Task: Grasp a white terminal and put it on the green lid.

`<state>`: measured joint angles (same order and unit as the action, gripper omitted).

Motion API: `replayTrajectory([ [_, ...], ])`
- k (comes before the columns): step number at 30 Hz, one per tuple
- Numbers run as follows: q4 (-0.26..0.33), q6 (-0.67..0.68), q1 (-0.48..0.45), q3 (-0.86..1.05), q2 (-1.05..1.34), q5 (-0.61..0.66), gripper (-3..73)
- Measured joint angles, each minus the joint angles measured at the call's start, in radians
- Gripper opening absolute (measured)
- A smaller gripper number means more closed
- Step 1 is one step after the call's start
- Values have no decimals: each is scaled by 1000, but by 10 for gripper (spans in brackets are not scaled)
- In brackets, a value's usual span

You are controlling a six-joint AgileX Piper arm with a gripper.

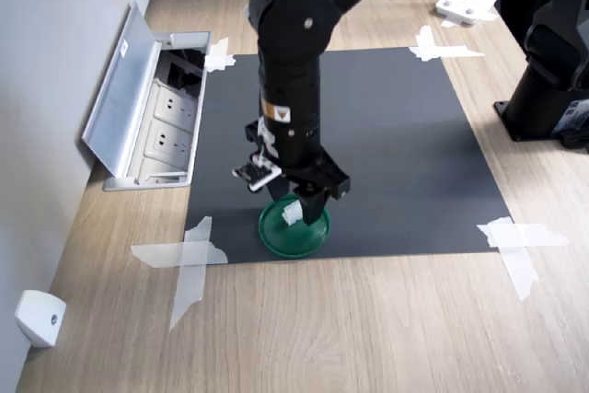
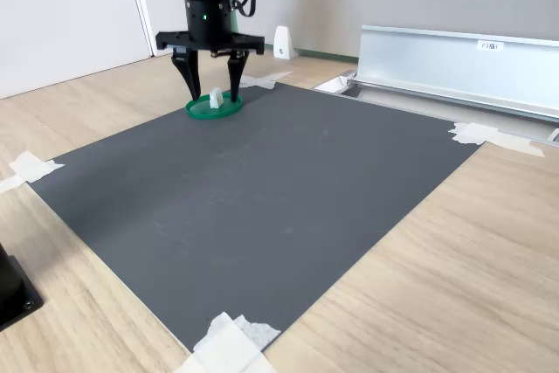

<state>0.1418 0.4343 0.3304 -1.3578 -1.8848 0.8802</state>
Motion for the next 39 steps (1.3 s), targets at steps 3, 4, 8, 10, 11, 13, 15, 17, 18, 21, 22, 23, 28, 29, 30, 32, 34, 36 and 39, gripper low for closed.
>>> replayTrajectory([
  [3,-1,3,-6,1,33,-3,569],
  [4,-1,3,-7,9,50,-9,544],
  [8,3,-1,-8,62,160,-54,392],
  [10,5,-11,-12,108,226,-84,291],
  [11,6,-19,-18,136,265,-100,242],
  [13,12,-41,-43,196,346,-137,153],
  [15,20,-68,-91,253,422,-182,88],
  [17,21,-108,-156,320,509,-245,34],
  [18,22,-125,-183,347,554,-272,20],
  [21,21,-168,-276,449,695,-364,-1],
  [22,21,-174,-297,481,736,-384,-3],
  [23,21,-178,-322,512,789,-401,-4],
  [28,-1,-183,-396,667,1063,-447,-5],
  [29,-7,-183,-405,696,1123,-452,-5],
  [30,-14,-184,-415,733,1183,-455,-5],
  [32,-24,-184,-429,812,1303,-459,-5],
  [34,-36,-189,-435,889,1406,-468,-5],
  [36,-43,-200,-435,975,1501,-473,-5],
  [39,-44,-235,-439,1089,1643,-506,-5],
])
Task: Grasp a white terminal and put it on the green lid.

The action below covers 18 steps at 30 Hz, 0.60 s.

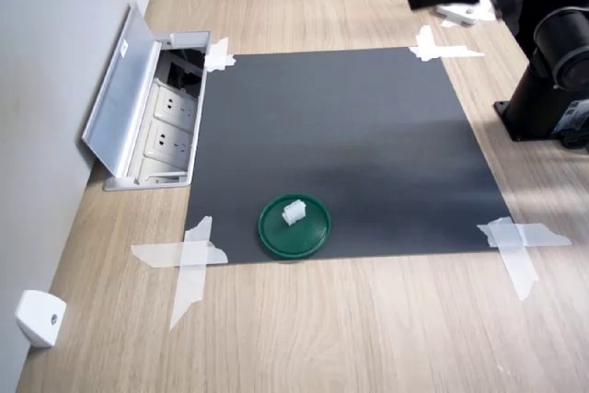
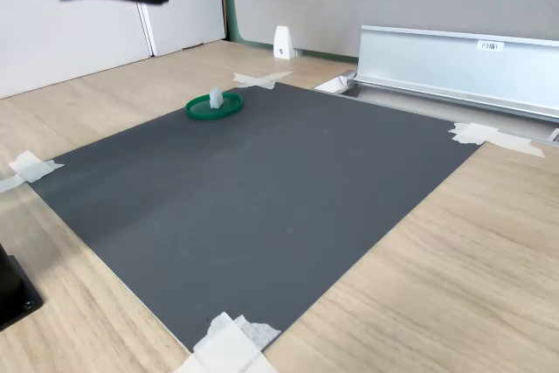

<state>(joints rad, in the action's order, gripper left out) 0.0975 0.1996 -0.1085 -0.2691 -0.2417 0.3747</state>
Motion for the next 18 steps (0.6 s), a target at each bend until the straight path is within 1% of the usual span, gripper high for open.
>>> replayTrajectory([
  [3,1,-56,-1,101,113,-89,-5],
  [6,-3,-67,-1,167,190,-137,-5],
  [10,-10,-56,-1,222,249,-140,-5],
  [18,-20,-51,-1,229,252,-121,-5],
])
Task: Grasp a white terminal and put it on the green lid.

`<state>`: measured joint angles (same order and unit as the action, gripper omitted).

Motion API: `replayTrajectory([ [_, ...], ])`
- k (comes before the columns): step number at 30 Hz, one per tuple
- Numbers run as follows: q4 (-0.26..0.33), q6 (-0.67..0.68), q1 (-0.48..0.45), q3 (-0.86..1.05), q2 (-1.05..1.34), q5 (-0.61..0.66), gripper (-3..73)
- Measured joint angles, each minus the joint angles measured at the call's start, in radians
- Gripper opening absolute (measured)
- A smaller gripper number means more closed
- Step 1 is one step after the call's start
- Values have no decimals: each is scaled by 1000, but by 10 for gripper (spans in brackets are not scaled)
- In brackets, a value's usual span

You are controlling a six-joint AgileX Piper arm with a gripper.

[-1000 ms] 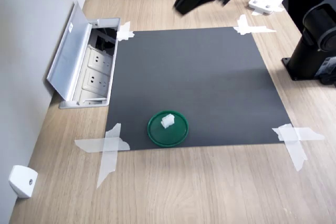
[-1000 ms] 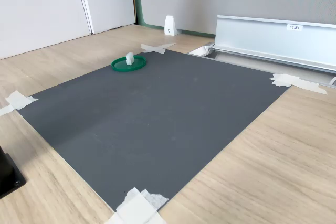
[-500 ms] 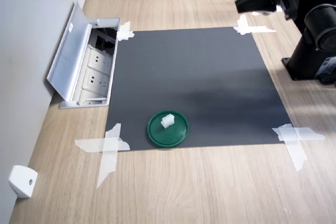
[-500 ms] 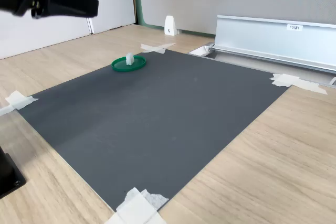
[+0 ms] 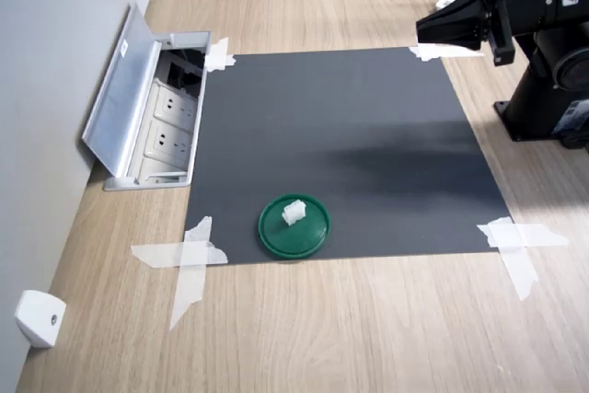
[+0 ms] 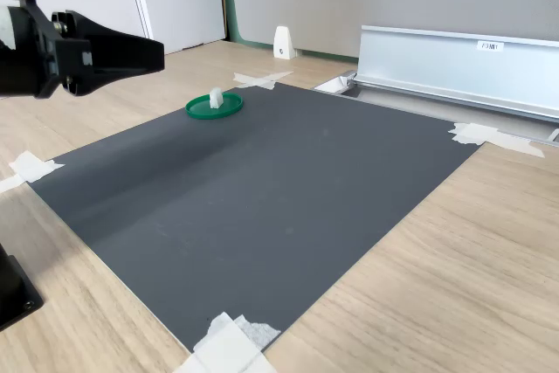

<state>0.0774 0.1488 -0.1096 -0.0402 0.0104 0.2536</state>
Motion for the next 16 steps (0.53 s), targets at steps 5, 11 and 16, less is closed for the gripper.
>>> replayTrajectory([
  [5,0,1,0,0,0,20,-5],
  [11,0,1,0,0,0,24,-6],
  [16,0,1,0,0,0,24,-6],
])
